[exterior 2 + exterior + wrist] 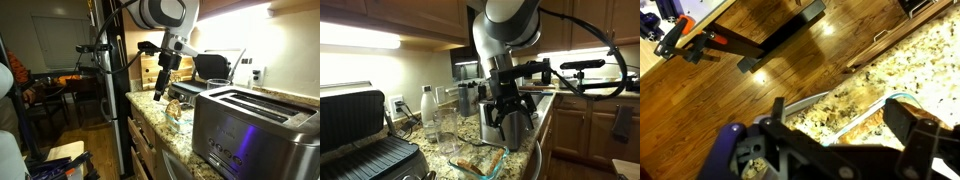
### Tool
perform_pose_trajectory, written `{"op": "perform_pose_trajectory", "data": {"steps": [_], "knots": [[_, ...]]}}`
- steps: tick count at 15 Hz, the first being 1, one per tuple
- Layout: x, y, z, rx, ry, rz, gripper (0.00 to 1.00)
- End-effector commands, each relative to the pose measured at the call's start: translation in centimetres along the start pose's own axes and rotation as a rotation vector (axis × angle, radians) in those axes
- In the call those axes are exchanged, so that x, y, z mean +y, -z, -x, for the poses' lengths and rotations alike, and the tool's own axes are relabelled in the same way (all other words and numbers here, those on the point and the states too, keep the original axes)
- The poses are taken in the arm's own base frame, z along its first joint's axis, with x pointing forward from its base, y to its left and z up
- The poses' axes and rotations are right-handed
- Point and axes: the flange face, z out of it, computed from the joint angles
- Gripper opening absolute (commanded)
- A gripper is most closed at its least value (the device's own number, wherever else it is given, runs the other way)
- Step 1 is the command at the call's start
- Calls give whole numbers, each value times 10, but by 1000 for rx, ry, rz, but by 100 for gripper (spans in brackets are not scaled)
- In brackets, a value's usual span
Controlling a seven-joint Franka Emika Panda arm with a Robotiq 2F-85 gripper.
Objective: Put the slices of bread in the toaster
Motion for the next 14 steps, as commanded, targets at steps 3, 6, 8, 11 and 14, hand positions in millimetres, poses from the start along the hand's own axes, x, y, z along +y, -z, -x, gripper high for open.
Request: {"op": "perform_pose_trajectory", "data": {"steps": [3, 6, 8, 11, 14], "knots": [[-12, -19, -18, -10, -135, -32, 100], [-15, -27, -26, -15, -170, -38, 100], [-19, -30, -30, -17, -182, -40, 100], [-26, -32, -35, -18, -201, -31, 100], [-33, -34, -42, -24, -236, -26, 100]]}}
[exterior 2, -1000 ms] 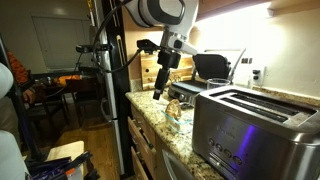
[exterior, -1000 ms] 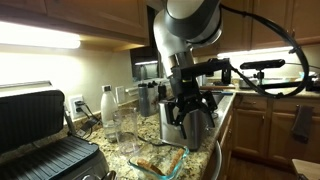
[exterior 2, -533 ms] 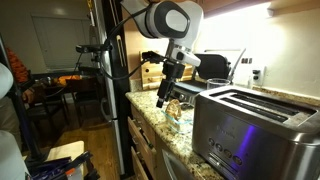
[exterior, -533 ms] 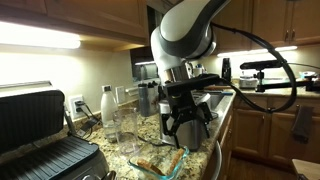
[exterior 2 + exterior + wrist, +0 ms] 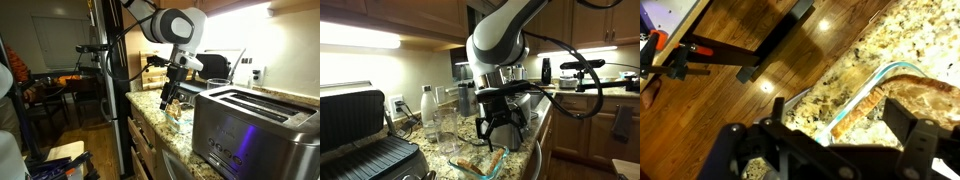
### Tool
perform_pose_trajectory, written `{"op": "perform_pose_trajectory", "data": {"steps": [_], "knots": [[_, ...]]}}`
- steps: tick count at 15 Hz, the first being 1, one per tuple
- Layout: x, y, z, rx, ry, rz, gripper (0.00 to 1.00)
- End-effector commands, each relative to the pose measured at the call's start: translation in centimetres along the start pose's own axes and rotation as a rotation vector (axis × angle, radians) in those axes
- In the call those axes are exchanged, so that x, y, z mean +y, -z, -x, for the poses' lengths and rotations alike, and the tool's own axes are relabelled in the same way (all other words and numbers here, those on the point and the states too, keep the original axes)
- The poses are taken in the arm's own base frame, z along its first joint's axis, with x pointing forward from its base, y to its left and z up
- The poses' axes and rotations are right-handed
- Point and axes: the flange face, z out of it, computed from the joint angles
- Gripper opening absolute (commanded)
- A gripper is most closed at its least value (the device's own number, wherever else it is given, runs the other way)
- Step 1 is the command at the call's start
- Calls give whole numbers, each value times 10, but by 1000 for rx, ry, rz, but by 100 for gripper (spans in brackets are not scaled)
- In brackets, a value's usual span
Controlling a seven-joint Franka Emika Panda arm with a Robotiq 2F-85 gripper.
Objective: Put the slices of bread in the toaster
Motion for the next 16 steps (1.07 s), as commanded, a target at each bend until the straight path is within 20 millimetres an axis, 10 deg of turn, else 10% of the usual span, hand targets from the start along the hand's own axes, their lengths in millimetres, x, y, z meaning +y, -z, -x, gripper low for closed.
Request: {"op": "perform_pose_trajectory", "data": {"steps": [1, 16], "knots": [[-13, -1, -5, -11, -65, -14, 100], [-3, -29, -41, -143, -228, -46, 100]]}}
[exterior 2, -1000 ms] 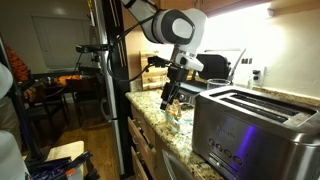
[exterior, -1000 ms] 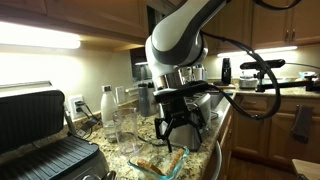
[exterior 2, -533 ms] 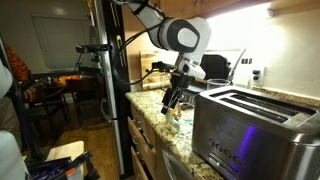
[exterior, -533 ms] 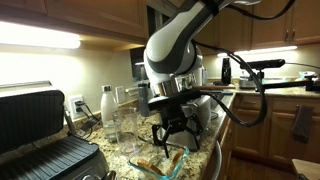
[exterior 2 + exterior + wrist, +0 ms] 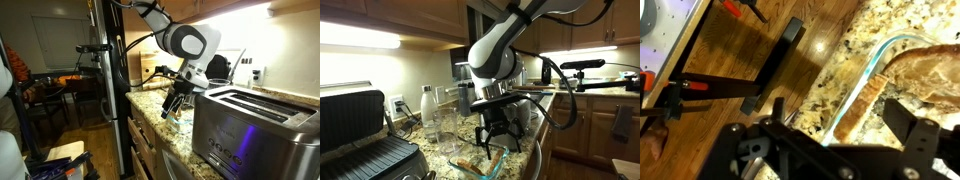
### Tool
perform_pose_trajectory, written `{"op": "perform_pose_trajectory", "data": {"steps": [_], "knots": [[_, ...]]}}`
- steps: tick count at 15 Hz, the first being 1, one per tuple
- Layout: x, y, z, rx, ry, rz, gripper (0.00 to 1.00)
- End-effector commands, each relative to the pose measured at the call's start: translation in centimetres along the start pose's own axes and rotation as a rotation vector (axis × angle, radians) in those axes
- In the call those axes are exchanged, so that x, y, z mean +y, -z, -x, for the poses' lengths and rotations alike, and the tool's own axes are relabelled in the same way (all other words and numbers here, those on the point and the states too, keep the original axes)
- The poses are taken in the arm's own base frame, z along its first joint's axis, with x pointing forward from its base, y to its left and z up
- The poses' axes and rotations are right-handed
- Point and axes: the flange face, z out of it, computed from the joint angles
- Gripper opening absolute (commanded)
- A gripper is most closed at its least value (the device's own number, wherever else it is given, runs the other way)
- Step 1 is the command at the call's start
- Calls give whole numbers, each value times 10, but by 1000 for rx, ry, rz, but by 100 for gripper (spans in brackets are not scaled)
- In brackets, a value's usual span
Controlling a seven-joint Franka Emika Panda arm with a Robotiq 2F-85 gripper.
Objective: Put the slices of bread in the toaster
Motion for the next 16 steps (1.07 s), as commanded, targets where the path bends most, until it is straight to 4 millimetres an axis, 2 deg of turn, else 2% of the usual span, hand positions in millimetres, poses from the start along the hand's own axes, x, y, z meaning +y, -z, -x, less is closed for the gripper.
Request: {"op": "perform_pose_trajectory", "data": {"steps": [1, 6, 7, 10, 12, 15, 16], "knots": [[-1, 6, 1, -7, -33, -20, 100], [-8, 11, 0, 0, -21, -24, 100], [-9, 13, 0, 1, -19, -26, 78], [-11, 14, -1, 3, -14, -29, 60], [-12, 14, -1, 4, -12, -29, 58], [-14, 13, -4, 3, -12, -30, 47], [-15, 13, -4, 3, -11, -29, 53]]}}
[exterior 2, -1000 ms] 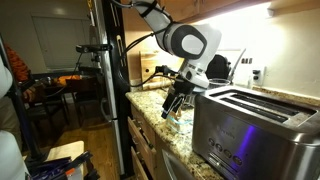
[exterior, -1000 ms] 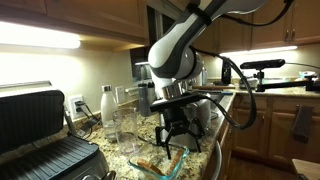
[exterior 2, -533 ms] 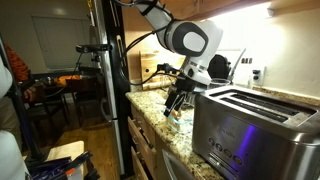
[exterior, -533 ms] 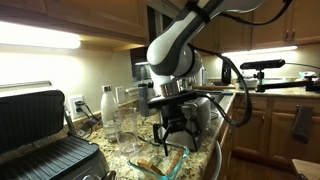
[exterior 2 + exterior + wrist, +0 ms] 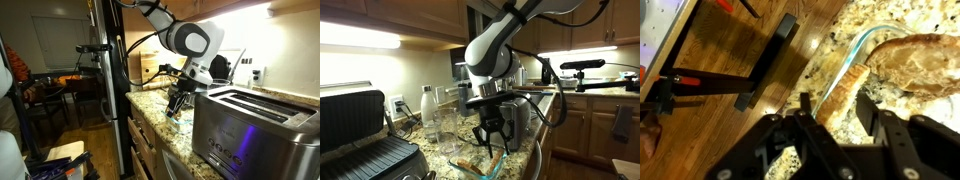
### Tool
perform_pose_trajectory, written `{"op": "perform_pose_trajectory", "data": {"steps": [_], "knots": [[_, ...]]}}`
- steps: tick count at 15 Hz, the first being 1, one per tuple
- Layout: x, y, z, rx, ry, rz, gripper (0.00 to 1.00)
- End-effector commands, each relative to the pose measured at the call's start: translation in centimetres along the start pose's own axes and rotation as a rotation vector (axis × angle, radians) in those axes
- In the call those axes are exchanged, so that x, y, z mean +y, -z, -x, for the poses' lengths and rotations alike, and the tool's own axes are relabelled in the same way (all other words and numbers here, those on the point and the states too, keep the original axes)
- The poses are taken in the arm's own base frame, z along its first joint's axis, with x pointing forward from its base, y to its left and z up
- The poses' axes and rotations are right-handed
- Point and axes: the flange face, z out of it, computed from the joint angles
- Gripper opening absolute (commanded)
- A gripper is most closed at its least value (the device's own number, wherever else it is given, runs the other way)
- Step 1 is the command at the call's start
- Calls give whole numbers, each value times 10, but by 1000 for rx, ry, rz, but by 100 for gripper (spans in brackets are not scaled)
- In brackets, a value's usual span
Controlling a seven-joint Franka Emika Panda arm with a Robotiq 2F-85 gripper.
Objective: Put the slices of bread in the toaster
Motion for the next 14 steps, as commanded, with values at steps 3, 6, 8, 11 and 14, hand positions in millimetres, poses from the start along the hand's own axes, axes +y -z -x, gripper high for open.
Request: {"op": "perform_pose_trajectory", "data": {"steps": [3, 6, 8, 11, 14], "knots": [[-5, 1, 0, -10, -12, -2, 45], [-8, 4, 0, -6, -6, 1, 12], [-11, 7, -1, -2, -2, -4, 8], [-16, 12, -2, 5, 2, -10, 8], [-21, 15, -1, 10, 9, -9, 9]]}}
